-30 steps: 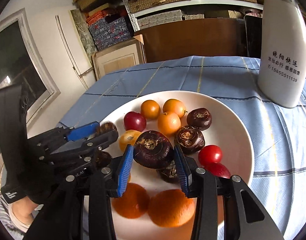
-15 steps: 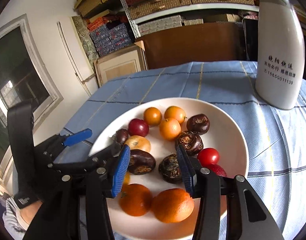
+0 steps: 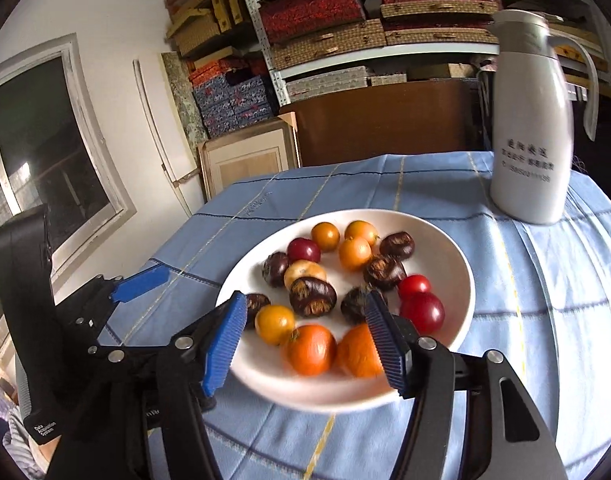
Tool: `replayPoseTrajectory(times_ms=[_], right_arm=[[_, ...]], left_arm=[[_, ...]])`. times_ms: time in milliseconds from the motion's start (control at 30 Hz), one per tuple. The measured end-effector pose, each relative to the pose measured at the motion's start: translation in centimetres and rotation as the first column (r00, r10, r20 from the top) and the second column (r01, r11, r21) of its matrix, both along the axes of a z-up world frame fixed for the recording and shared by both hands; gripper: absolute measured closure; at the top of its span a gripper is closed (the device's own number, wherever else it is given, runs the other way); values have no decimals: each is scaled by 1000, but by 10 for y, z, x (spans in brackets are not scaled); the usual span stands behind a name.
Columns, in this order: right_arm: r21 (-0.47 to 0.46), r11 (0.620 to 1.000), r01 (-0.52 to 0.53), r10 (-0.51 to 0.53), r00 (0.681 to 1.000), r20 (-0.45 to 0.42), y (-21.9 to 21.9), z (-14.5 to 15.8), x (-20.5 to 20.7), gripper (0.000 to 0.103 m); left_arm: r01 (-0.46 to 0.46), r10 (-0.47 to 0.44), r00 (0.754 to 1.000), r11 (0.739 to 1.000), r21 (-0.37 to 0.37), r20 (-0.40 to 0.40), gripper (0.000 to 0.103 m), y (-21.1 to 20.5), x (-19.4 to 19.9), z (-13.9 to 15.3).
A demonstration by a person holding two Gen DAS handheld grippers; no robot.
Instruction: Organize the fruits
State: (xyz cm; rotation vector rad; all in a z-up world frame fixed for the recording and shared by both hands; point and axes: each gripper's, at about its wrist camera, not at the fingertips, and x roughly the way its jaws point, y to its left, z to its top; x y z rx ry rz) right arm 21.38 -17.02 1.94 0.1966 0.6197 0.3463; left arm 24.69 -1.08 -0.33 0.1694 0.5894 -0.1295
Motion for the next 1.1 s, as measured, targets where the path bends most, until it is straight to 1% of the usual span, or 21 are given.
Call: replayPoseTrajectory(times_ms=[67, 133, 200, 267, 400, 467, 500, 567, 633, 667, 767, 867, 933, 1000, 1100], right_arm=[[8, 1000, 15, -15, 1000, 4, -5, -1, -10, 40], [16, 999, 38, -39, 999, 12, -12, -3, -22, 37], [16, 998, 63, -63, 998, 23, -19, -5, -34, 35], [7, 997, 82, -82, 996, 35, -23, -7, -44, 34], [-22, 993, 120, -118, 990, 71, -28, -11, -65, 26], [-44, 990, 136, -132, 987, 91, -28, -12, -74, 20], [-50, 989, 141, -136, 986, 96, -28, -13, -79, 16], [-54, 988, 143, -137, 985, 108, -29, -14, -88, 13], [-75, 986, 146, -137, 984, 116, -27, -16, -97, 5], [-88, 985, 150, -139, 983, 122, -25, -16, -100, 4], [-143, 976, 166, -145, 979, 145, -17, -18, -111, 4], [-196, 961, 196, -174, 977, 123, -12, -22, -111, 4], [-206, 958, 199, -184, 979, 87, -11, -24, -107, 4], [-189, 961, 200, -195, 980, 45, -15, -27, -102, 4], [-151, 964, 220, -220, 975, 14, -24, -30, -99, 4]], left_arm=[[-9, 8, 1000, 1000, -6, -1, 15, 1, -9, -2], [-11, 10, 1000, 1000, -21, -12, 15, 2, -20, -6], [-11, 11, 1000, 1000, -19, -12, 14, 0, -29, -8], [-15, 15, 1000, 1000, -12, -3, 9, -3, -42, -11], [-28, 28, 999, 1000, -9, 19, 5, -6, -65, -13], [-34, 34, 999, 999, -23, 27, 5, -6, -77, -15], [-36, 36, 999, 999, -28, 30, 5, -5, -81, -15], [-47, 48, 998, 998, -35, 38, 5, -4, -88, -15], [-58, 60, 998, 997, -46, 36, 5, -2, -93, -16], [-57, 59, 998, 997, -52, 34, 5, -2, -94, -15], [-66, 68, 997, 996, -62, 34, 5, -1, -97, -13], [-71, 73, 996, 996, -53, 41, 5, -2, -99, -13], [-95, 96, 994, 995, -28, 44, 5, -4, -99, -14], [-123, 123, 992, 992, -3, 36, 5, -6, -97, -14], [-104, 105, 994, 994, -22, 24, 5, -5, -98, -14]])
